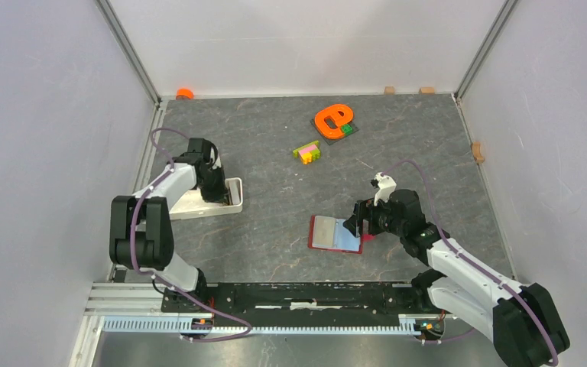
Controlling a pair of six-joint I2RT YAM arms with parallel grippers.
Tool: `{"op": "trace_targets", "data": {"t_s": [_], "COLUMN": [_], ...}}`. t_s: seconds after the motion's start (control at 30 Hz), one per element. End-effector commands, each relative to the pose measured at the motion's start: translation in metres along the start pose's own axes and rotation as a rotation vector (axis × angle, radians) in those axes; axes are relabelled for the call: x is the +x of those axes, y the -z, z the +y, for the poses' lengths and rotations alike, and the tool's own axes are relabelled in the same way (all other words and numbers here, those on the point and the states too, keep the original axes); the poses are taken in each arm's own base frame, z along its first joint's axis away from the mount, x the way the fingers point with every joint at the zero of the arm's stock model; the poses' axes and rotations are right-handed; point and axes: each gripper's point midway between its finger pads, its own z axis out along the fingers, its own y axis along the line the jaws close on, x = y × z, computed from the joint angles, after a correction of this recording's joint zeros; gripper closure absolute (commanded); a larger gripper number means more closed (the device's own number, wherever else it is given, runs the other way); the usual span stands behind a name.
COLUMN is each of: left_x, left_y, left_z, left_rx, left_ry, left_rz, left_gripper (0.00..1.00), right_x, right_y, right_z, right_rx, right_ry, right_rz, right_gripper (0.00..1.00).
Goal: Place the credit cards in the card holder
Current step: Pick up the credit card from the storage box, then insert the credit card into the card holder.
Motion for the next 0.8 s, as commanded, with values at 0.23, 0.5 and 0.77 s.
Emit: {"op": "trace_targets", "data": {"t_s": [0.23, 0.5, 0.77], "left_x": [-0.044, -0.002, 0.074], "left_y": [0.122, 0.173, 0.222], "left_z": [-0.016, -0.107, -0.213], "left_rx": [0.050, 0.553, 1.074], "left_ry": [-0.036, -0.258, -0.327], "left_rz": [-0.528, -0.593, -0.543], "left_gripper": [0.98, 0.98, 0.98], "right_x": [-0.031, -0.078, -0.111], "right_y": [0.016, 0.051, 0.087], "right_z": [0.014, 0.074, 0.121], "right_rx": [-0.037, -0.309, -0.563], "right_ry": [0.031, 0.096, 0.013], "right_rz": [-0.110, -0.315, -0.477], "right_gripper": [0.12, 0.11, 0.13]}}
